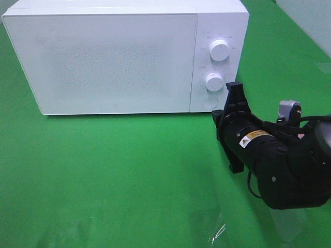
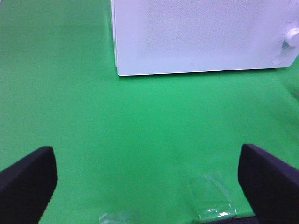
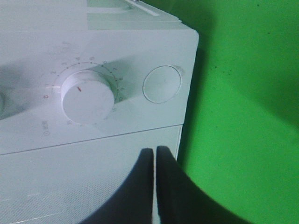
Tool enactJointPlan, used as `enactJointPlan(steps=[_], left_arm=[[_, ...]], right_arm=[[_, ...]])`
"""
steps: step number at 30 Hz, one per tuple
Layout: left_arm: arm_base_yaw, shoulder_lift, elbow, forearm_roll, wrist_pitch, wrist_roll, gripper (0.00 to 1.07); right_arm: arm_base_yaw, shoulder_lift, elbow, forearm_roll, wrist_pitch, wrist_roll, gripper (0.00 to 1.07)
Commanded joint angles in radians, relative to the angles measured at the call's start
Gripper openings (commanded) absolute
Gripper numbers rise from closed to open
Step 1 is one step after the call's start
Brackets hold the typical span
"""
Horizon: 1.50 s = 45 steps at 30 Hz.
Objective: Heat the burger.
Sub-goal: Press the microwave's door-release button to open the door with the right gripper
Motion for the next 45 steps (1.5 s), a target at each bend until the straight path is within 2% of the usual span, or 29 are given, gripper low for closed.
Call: enactJointPlan(steps=[1, 17, 37, 41, 45], left_arm=[[-0.005, -0.022, 0.0, -0.005, -0.005, 0.003, 0.98], [-0.005, -0.022, 0.0, -0.005, -0.005, 0.003, 0.98], [-0.005, -0.022, 0.0, -0.005, -0.005, 0.003, 0.98], [-0.005, -0.022, 0.0, -0.005, -0.005, 0.003, 0.98], [-0.005, -0.022, 0.0, -0.005, -0.005, 0.003, 0.98]], right_arm=[[-0.03, 0.012, -0.028, -0.03, 0.027, 0.006, 0.0], [-0.19, 0.048, -0.178, -0.175, 0.199, -0.011, 0.0], [-0.19, 0.19, -0.294, -0.134, 0.183, 0.015, 0.0], [-0.19, 0.19, -0.307, -0.065, 0.16, -0.041, 0.0], [-0.19, 0.193, -0.325, -0.058, 0.158, -0.07, 0.0]])
